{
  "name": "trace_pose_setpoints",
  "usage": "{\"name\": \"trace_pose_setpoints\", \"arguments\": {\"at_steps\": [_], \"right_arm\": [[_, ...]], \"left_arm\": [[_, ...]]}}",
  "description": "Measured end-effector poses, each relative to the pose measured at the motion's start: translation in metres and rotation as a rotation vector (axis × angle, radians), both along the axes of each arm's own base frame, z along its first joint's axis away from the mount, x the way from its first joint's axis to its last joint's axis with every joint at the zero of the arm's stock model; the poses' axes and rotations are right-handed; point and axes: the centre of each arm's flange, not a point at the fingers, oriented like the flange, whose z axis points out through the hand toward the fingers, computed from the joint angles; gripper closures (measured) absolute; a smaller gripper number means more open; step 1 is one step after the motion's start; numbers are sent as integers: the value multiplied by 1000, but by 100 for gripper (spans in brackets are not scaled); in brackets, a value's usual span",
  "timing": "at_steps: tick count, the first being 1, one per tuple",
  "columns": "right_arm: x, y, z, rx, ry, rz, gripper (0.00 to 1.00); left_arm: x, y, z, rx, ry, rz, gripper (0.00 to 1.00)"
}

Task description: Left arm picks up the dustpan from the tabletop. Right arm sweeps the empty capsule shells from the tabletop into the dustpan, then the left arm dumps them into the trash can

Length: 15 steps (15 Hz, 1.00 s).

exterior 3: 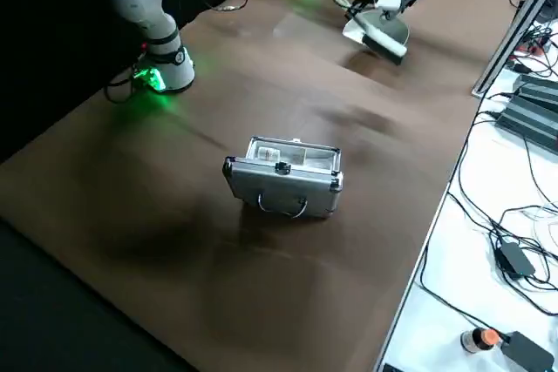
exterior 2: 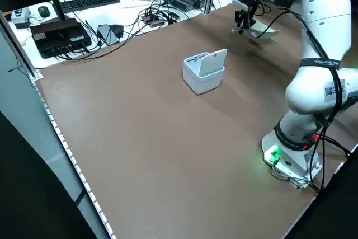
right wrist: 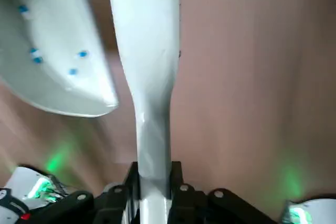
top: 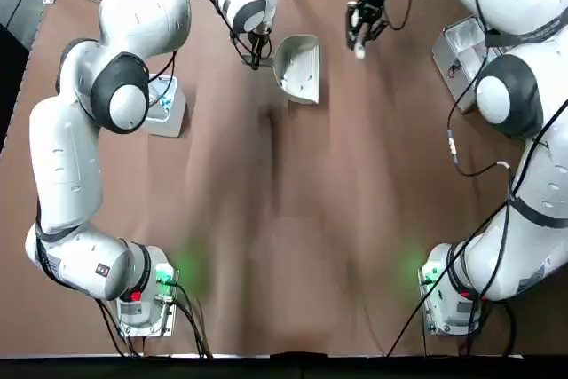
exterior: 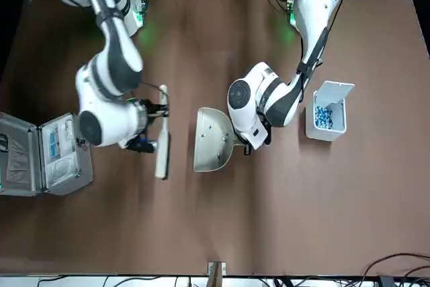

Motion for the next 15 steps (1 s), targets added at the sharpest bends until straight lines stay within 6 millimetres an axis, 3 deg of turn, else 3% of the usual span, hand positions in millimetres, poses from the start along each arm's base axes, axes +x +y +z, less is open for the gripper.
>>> {"name": "trace_pose_setpoints", "arguments": {"at_steps": [3, 6, 10, 15], "right_arm": [[10, -59, -16, -12, 18, -4, 73], [8, -119, -26, -29, 24, 1, 73], [7, -183, -8, -13, -29, -11, 73], [20, -239, 5, -15, -126, -108, 73]], "left_arm": [[9, 4, 17, -52, 7, 3, 67], [23, 21, 41, -123, 18, 4, 67], [43, 55, 81, -195, 6, 7, 67], [64, 115, 127, -263, 26, -13, 67]]}}
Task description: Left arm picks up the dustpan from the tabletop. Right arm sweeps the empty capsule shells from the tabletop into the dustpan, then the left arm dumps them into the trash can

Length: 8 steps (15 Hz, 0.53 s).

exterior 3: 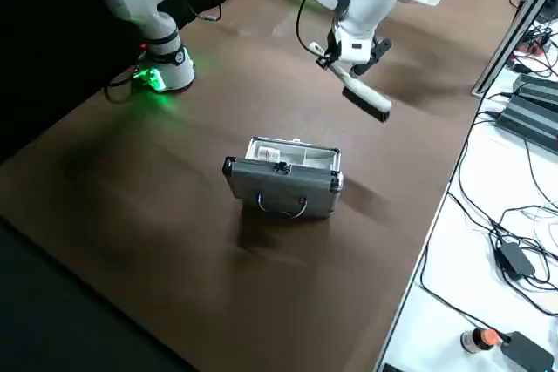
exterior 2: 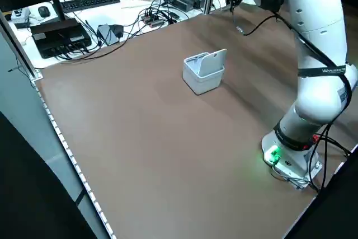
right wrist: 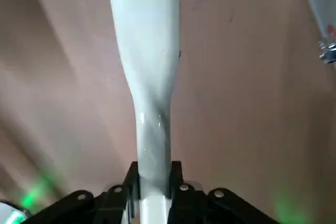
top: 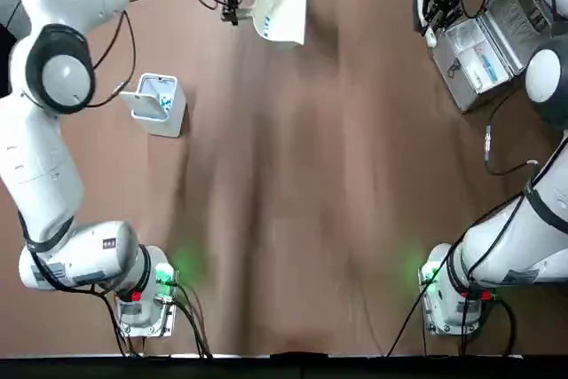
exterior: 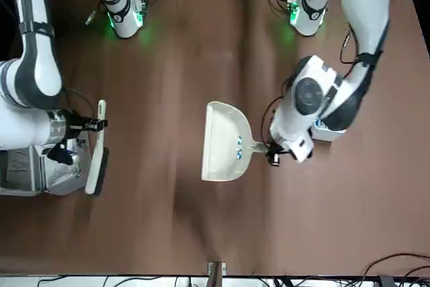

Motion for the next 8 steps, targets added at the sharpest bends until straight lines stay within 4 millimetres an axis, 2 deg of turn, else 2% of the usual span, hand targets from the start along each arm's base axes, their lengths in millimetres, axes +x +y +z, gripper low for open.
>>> {"name": "trace_pose_setpoints", "arguments": {"at_steps": [2, 4, 6, 7, 8], "right_arm": [[0, -10, -3, 3, -10, 1, 73], [-5, -7, -14, -1, 8, 23, 73], [-16, 9, -36, -20, 56, 69, 73], [-32, 34, -65, -42, 99, 119, 73], [-40, 43, -77, -48, 108, 133, 73]], "left_arm": [[8, 29, 18, -33, 1, -2, 67], [17, 66, 35, -57, 1, -18, 67], [22, 104, 47, -65, 13, -34, 67], [26, 138, 55, -68, 25, -51, 67], [28, 153, 56, -66, 31, -60, 67]]}}
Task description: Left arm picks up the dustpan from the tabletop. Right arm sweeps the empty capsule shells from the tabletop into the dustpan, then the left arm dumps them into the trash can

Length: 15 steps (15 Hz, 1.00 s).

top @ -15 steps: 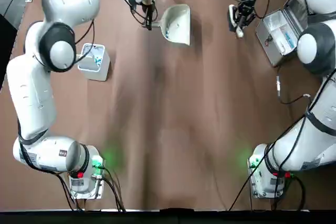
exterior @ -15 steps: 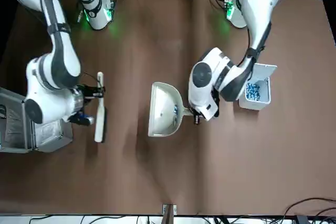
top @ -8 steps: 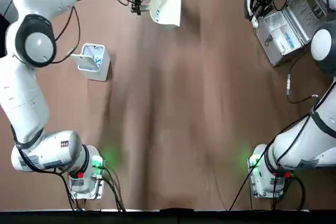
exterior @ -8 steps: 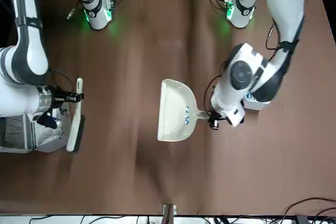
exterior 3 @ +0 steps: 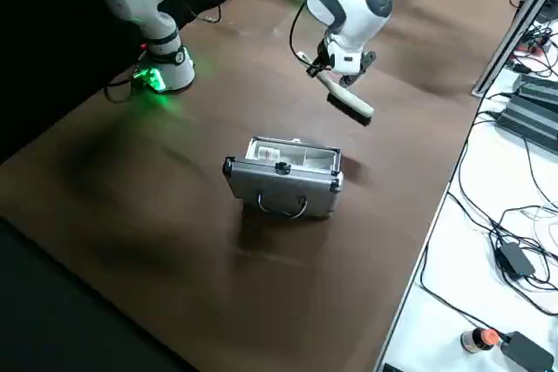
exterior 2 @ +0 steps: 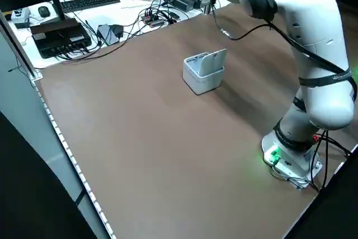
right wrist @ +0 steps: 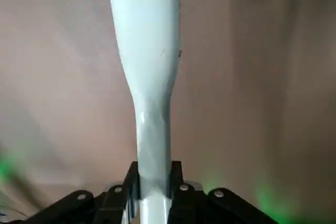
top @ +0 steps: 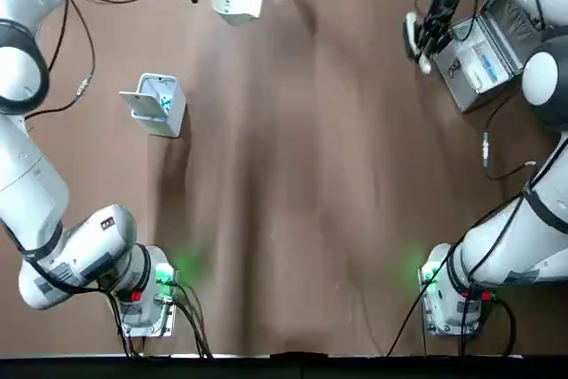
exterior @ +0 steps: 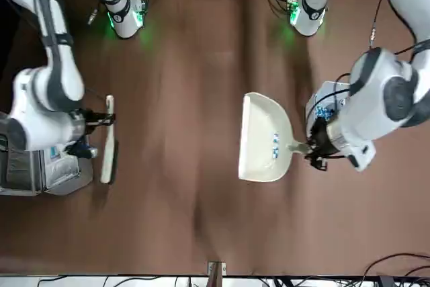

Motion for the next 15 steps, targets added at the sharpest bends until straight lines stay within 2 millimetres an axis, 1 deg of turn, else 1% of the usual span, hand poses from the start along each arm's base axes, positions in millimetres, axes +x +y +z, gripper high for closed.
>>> {"name": "trace_pose_setpoints", "arguments": {"at_steps": [1, 3, 6, 9, 12, 13, 15], "right_arm": [[-10, 7, -10, -6, 2, 9, 73], [-36, 17, -21, -14, 6, 27, 73], [-81, 28, -22, -16, 19, 64, 73], [-120, 50, -24, -23, 12, 115, 73], [-148, 73, -33, -29, 19, 174, 73], [-155, 81, -40, -33, 10, 193, 73], [-167, 87, -57, -43, -16, 204, 73]], "left_arm": [[1, 13, 0, 4, 9, -12, 67], [3, 35, 0, 10, 12, -46, 67], [5, 70, 8, 50, -7, -92, 67], [6, 101, 11, 89, -3, -131, 67], [7, 122, 7, 125, 11, -173, 67], [7, 128, 6, 127, 15, -181, 67], [6, 143, 8, 115, 19, -194, 67]]}}
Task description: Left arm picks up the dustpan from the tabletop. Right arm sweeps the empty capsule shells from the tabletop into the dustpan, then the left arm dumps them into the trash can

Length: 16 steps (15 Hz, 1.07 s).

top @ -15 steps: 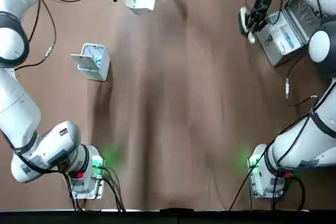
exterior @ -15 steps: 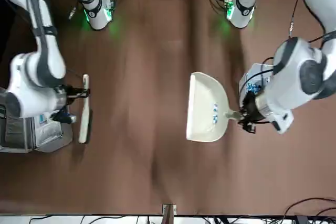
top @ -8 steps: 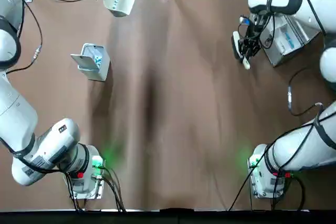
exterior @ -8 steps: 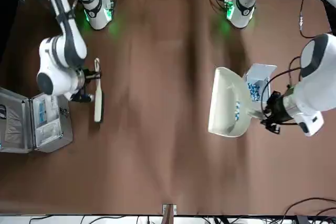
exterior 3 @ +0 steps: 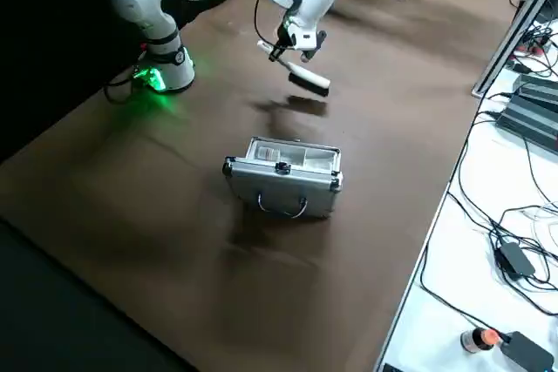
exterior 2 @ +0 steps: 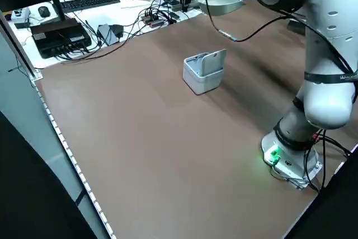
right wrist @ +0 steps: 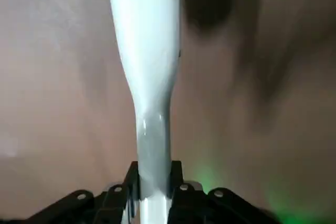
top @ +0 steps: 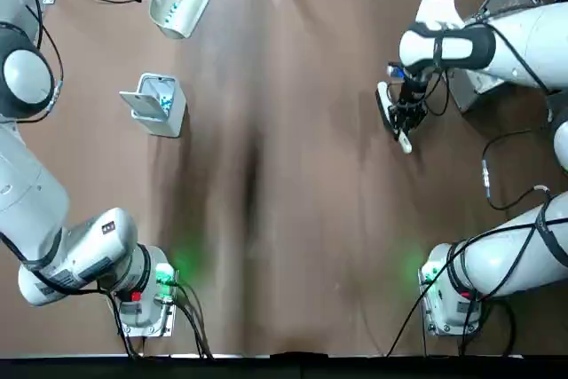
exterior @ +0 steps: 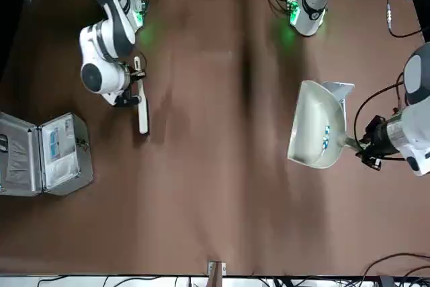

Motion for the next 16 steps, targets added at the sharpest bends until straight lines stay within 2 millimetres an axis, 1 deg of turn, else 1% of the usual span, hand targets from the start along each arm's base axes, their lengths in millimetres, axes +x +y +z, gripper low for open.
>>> {"name": "trace_pose_setpoints", "arguments": {"at_steps": [2, 4, 5, 8, 11, 14, 16], "right_arm": [[-10, -5, -15, -7, -15, -8, 73], [-12, -7, -18, -10, -13, -13, 73], [-12, -7, -18, -10, -14, -14, 73], [-12, -7, -18, -13, -15, -20, 73], [-9, -7, -17, -32, -29, -63, 73], [-7, -2, -17, -41, -55, -82, 73], [-8, 3, -18, -42, -64, -77, 73]], "left_arm": [[-2, 20, 5, -6, -2, -11, 67], [-4, 40, 11, -6, -12, -29, 67], [-7, 54, 14, 3, -22, -42, 67], [-13, 72, 10, 10, -63, -59, 67], [-21, 90, 5, 33, -115, -58, 67], [-28, 102, -2, 51, -175, -41, 67], [-34, 107, -8, 53, -178, -32, 67]]}}
